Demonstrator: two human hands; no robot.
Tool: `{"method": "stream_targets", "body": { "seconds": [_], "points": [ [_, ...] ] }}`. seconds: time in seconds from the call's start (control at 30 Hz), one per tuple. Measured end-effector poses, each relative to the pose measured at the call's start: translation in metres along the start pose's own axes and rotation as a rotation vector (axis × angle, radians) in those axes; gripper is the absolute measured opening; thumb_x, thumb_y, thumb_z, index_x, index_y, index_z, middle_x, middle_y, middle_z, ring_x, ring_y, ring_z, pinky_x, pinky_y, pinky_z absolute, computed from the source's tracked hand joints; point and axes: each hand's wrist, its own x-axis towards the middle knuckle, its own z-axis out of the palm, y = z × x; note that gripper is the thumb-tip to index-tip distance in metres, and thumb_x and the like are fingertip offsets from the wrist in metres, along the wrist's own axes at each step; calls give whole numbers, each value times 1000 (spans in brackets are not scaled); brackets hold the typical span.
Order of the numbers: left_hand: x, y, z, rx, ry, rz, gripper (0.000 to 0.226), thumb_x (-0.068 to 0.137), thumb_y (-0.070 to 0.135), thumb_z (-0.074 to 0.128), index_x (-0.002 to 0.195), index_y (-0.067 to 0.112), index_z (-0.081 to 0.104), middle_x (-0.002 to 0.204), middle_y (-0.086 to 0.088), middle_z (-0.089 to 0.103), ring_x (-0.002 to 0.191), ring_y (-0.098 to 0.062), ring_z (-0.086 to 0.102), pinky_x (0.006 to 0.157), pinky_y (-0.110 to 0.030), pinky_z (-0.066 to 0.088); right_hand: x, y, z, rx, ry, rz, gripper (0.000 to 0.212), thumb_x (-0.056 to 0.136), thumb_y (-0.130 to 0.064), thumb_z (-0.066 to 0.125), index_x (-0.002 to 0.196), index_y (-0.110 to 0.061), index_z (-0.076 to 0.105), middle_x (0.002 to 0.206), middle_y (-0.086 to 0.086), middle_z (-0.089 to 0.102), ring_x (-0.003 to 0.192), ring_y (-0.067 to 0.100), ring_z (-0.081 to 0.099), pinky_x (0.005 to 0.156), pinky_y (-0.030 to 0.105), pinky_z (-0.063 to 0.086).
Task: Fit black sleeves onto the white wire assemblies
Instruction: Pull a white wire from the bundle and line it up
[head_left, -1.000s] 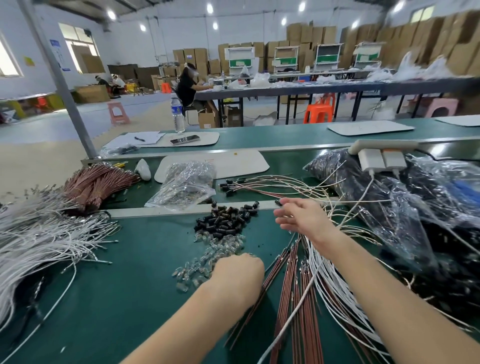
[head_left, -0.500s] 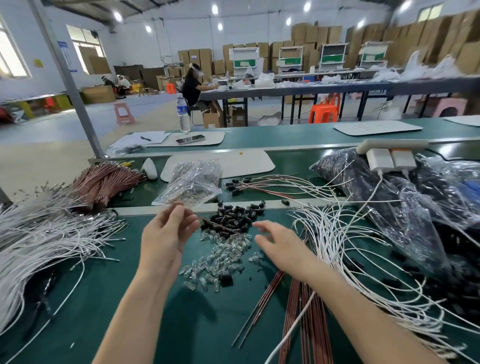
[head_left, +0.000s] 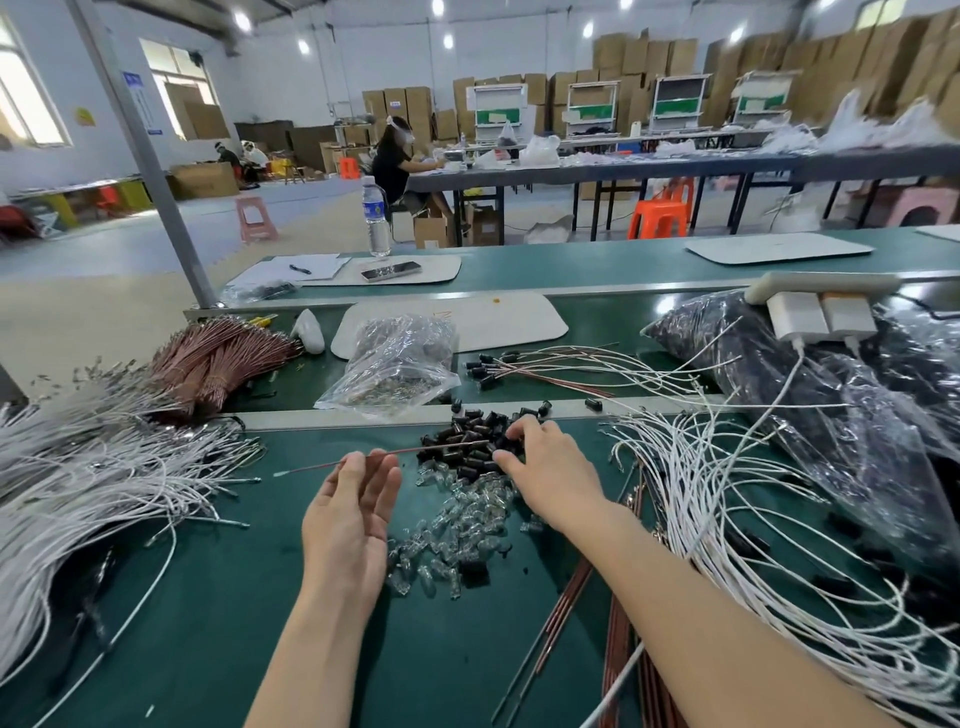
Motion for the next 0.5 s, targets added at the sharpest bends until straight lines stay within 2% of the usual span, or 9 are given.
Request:
{"method": "stream_targets", "body": {
  "seconds": [0.1, 0.23, 0.37, 0.5],
  "points": [
    [1, -1, 1, 2, 5, -5, 8, 99, 9, 59, 94, 6, 63, 76, -5, 76, 70, -13, 74, 61, -21, 59, 4, -2, 0, 4, 11, 39, 34, 102, -51, 47, 120, -22, 49, 128, 5, 50, 115, 26, 52, 88, 42, 51],
    [-1, -2, 1, 6, 2, -8, 7, 99, 9, 59, 93, 6, 63, 75, -6, 75, 69, -13, 74, 61, -22, 59, 7, -4, 1, -5, 52, 66, 38, 102, -51, 48, 122, -19, 49, 129, 6, 49, 114, 28, 55, 91, 45, 52],
    [-2, 0, 2, 1, 11, -10, 7, 99, 9, 60, 93, 5, 63, 76, -6, 76, 70, -14, 74, 61, -22, 59, 12, -8, 0, -16, 37, 59, 29, 102, -47, 51, 119, -23, 52, 126, 5, 53, 111, 28, 58, 86, 39, 51],
    [-4, 0, 4, 3, 17, -3, 7, 99, 9, 59, 94, 5, 63, 76, -6, 75, 70, -14, 75, 61, -22, 59, 16, -10, -2, -33, 6, 46, 28, 101, -43, 55, 121, -24, 56, 127, 5, 54, 109, 28, 59, 78, 35, 44]
  ]
}}
